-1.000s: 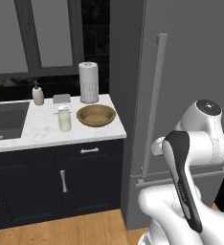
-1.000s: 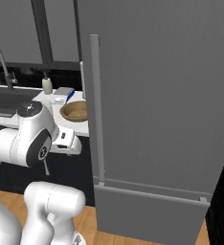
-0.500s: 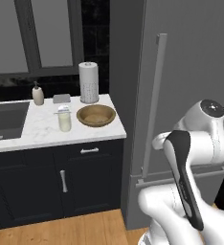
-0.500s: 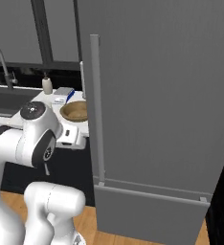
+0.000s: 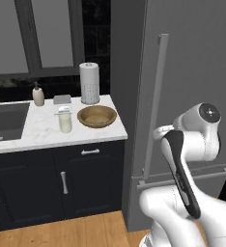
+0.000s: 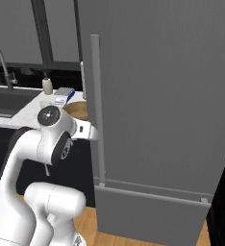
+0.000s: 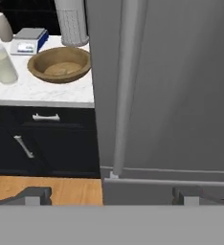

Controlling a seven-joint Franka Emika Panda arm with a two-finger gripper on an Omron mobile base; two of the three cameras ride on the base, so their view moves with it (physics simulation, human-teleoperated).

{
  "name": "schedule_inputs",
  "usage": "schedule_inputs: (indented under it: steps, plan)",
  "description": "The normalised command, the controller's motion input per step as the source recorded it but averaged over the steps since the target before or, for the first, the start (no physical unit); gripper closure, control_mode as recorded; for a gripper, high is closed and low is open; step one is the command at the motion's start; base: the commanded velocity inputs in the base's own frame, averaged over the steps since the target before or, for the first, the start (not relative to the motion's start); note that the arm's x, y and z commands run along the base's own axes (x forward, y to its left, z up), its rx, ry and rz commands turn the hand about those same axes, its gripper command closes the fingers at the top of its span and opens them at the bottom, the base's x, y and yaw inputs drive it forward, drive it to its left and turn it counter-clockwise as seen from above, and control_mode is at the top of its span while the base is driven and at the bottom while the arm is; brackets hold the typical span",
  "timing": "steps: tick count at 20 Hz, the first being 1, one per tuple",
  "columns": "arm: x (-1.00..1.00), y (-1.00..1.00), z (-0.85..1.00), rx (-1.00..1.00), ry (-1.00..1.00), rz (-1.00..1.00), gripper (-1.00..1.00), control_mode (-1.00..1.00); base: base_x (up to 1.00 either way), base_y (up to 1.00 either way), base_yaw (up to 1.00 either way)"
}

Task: Grab a lemon wedge from the fridge and one ice cube from the ice bowl, and put them in the glass of lemonade.

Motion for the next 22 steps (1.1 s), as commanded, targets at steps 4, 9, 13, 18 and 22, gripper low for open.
schedule_inputs:
  steps: [4,9,13,18,22]
  plan:
    - [0.60,-0.25,0.00,0.00,-0.03,-0.04,-1.00,-1.00,0.00,0.00,0.00]
    - [0.67,-0.01,0.00,0.00,0.00,-0.07,-1.00,-1.00,0.00,0.00,0.00]
    - [0.46,-0.06,0.00,0.00,-0.08,-0.05,-1.00,-1.00,0.00,0.00,0.00]
    - [0.37,-0.02,0.00,0.00,-0.15,-0.02,-1.00,-1.00,0.00,0.00,0.00]
    - [0.35,-0.01,0.00,0.00,-0.15,0.00,-1.00,-1.00,0.00,0.00,0.00]
